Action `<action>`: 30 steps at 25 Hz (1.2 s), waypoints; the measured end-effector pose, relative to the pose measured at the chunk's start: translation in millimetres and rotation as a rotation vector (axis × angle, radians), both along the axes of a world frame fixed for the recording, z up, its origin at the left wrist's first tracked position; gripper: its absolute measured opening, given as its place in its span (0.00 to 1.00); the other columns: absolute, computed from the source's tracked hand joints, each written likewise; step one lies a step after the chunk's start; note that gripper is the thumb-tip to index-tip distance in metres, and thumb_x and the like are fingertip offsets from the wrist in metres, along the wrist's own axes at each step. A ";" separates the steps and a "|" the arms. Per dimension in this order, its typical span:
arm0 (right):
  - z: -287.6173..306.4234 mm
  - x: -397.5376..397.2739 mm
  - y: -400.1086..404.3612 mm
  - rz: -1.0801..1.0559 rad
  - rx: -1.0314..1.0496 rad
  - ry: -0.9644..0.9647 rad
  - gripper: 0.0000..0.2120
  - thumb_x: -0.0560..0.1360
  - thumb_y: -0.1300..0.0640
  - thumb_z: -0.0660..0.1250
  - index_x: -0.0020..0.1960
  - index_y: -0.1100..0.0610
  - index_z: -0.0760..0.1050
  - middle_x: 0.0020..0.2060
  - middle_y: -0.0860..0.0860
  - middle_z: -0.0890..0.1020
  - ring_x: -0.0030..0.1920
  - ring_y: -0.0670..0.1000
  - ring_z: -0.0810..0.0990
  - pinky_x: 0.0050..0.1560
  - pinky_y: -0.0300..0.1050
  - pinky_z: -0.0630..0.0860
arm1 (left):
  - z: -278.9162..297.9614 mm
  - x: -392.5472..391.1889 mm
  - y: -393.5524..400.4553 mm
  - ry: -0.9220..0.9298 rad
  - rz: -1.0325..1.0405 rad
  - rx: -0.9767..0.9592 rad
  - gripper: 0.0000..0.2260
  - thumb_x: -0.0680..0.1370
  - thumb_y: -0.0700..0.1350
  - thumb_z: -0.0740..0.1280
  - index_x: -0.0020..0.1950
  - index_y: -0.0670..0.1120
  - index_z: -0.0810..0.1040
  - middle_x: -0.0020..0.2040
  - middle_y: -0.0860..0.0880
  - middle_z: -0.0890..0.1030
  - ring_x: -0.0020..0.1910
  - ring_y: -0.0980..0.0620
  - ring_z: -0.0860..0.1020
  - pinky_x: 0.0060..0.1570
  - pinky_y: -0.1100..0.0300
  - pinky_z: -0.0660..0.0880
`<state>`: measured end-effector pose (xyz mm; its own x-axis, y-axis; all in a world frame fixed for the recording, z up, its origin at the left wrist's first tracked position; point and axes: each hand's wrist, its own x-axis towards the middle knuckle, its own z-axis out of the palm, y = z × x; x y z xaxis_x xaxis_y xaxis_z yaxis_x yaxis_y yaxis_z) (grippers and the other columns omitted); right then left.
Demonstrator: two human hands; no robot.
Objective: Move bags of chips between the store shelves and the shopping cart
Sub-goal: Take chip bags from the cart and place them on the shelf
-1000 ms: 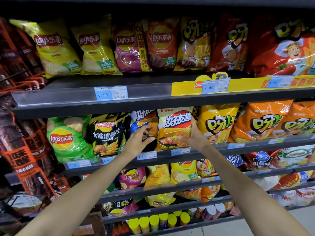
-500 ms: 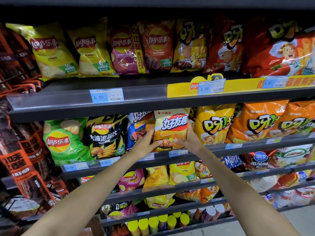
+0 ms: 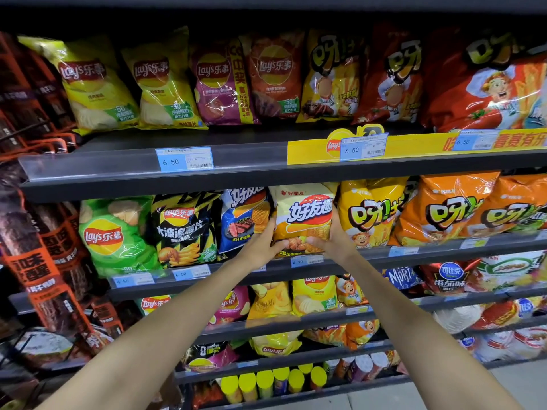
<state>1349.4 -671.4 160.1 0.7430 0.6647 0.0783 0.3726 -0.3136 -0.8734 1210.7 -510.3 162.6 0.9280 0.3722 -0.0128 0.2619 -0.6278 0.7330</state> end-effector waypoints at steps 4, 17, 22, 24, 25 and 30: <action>-1.1 -10.6 -6.0 -0.019 -0.034 -0.024 0.43 0.75 0.57 0.72 0.79 0.53 0.47 0.68 0.53 0.71 0.68 0.53 0.72 0.66 0.54 0.73 | 7.7 -4.6 -9.7 0.087 0.031 0.066 0.31 0.82 0.53 0.64 0.79 0.54 0.49 0.71 0.49 0.72 0.68 0.46 0.73 0.62 0.49 0.73; -4.3 -43.0 -68.4 0.225 -0.337 -0.262 0.18 0.80 0.57 0.64 0.68 0.61 0.69 0.65 0.58 0.75 0.65 0.58 0.74 0.64 0.49 0.71 | 14.9 -87.9 -86.9 0.275 0.236 0.490 0.27 0.82 0.49 0.63 0.79 0.48 0.58 0.73 0.43 0.69 0.69 0.41 0.71 0.61 0.47 0.73; -25.1 -116.5 -58.7 0.581 -0.515 -0.400 0.16 0.82 0.55 0.62 0.67 0.58 0.70 0.64 0.57 0.76 0.63 0.57 0.75 0.60 0.49 0.70 | -5.3 -180.5 -124.0 0.333 0.402 0.565 0.21 0.82 0.48 0.62 0.75 0.51 0.66 0.70 0.46 0.73 0.64 0.43 0.75 0.54 0.48 0.76; -29.3 -154.5 -46.1 0.707 -0.543 -0.432 0.13 0.82 0.55 0.61 0.64 0.59 0.72 0.60 0.57 0.78 0.59 0.57 0.77 0.55 0.49 0.72 | -12.0 -227.6 -132.6 0.371 0.485 0.586 0.19 0.81 0.49 0.62 0.72 0.52 0.69 0.67 0.48 0.75 0.61 0.43 0.77 0.50 0.49 0.77; -30.9 -172.7 -39.2 0.764 -0.541 -0.455 0.13 0.82 0.55 0.61 0.63 0.60 0.73 0.58 0.57 0.79 0.57 0.57 0.78 0.54 0.49 0.73 | -14.6 -250.2 -135.7 0.386 0.529 0.596 0.18 0.81 0.49 0.62 0.71 0.52 0.70 0.66 0.48 0.76 0.61 0.43 0.77 0.49 0.50 0.77; -33.1 -307.7 1.4 1.078 -0.462 -0.555 0.11 0.81 0.53 0.63 0.59 0.57 0.74 0.54 0.55 0.80 0.55 0.56 0.78 0.54 0.49 0.74 | -26.6 -402.8 -157.9 0.462 0.791 0.553 0.13 0.79 0.52 0.63 0.63 0.53 0.74 0.57 0.50 0.78 0.58 0.45 0.77 0.47 0.49 0.77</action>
<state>1041.7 -669.9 127.0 -0.2382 0.9516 -0.1943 0.8995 0.1406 -0.4138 807.8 -668.2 136.1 0.3687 0.9280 0.0539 0.9197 -0.3726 0.1238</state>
